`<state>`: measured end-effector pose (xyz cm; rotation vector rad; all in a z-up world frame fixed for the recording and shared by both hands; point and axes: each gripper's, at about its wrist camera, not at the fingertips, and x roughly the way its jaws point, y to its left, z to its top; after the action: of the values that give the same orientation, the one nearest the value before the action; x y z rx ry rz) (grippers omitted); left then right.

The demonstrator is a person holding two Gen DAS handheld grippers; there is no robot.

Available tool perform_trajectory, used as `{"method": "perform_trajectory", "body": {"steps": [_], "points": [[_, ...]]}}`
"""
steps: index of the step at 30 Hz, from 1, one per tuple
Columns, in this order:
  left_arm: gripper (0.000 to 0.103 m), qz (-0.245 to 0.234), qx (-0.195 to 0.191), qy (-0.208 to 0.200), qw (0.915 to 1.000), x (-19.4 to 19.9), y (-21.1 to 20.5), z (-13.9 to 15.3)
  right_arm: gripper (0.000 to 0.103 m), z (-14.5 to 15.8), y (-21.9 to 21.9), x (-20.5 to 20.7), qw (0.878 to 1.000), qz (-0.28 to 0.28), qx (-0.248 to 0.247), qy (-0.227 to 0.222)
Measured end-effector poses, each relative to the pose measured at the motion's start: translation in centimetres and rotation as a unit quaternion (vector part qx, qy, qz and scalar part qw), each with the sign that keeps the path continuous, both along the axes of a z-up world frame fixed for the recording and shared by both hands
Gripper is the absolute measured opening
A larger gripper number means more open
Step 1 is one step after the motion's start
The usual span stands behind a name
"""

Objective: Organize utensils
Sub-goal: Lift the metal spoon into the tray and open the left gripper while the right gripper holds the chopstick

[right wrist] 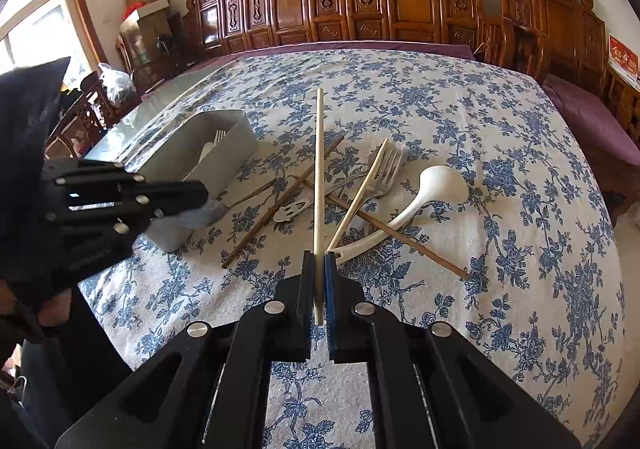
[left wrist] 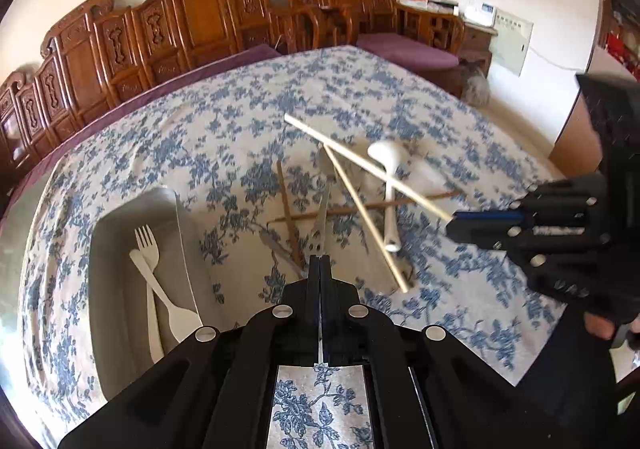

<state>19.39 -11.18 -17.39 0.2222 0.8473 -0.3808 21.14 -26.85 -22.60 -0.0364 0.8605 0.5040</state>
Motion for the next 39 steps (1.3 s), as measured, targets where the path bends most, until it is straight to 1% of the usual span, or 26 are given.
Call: {"method": "perform_trajectory", "body": {"steps": [9,15,19,22,25,28,29,30,32,39], "points": [[0.000,0.008,-0.032,-0.021,0.9992,-0.1,1.1,3.0,0.006,0.5,0.7,-0.4,1.000,0.006,-0.003,-0.005],[0.000,0.016,-0.039,-0.021,0.9989,0.5,1.8,3.6,0.006,0.7,0.6,-0.4,1.000,0.005,-0.004,-0.008],[0.000,0.019,-0.032,-0.005,0.9993,0.0,2.0,2.7,0.006,0.7,0.0,-0.3,1.000,-0.001,-0.003,-0.007],[0.000,0.031,-0.013,0.013,0.9994,-1.7,2.3,0.9,0.006,0.8,-0.6,-0.3,1.000,-0.005,-0.001,-0.008],[0.000,0.044,-0.016,0.033,0.9983,-3.8,3.3,-0.9,0.006,1.0,-0.5,-0.3,1.000,-0.004,-0.001,-0.009],[0.007,0.063,-0.010,0.024,0.9977,-5.7,4.7,-1.5,0.006,1.0,-0.3,-0.4,1.000,-0.001,-0.002,-0.010],[0.016,0.069,-0.014,0.022,0.9973,-6.2,5.2,-1.5,0.006,1.0,-0.2,-0.4,1.000,0.001,-0.003,-0.011],[0.028,0.076,-0.020,0.020,0.9967,-6.6,6.0,-1.5,0.006,1.0,0.0,-0.5,1.000,0.003,-0.005,-0.012],[0.038,0.082,-0.018,0.019,0.9963,-6.9,6.6,-1.7,0.006,0.9,0.4,-0.7,1.000,0.007,-0.007,-0.012],[0.039,0.082,0.003,0.050,0.9954,-7.2,7.6,-4.5,0.006,0.4,1.5,-1.1,1.000,0.019,-0.018,-0.009]]}}
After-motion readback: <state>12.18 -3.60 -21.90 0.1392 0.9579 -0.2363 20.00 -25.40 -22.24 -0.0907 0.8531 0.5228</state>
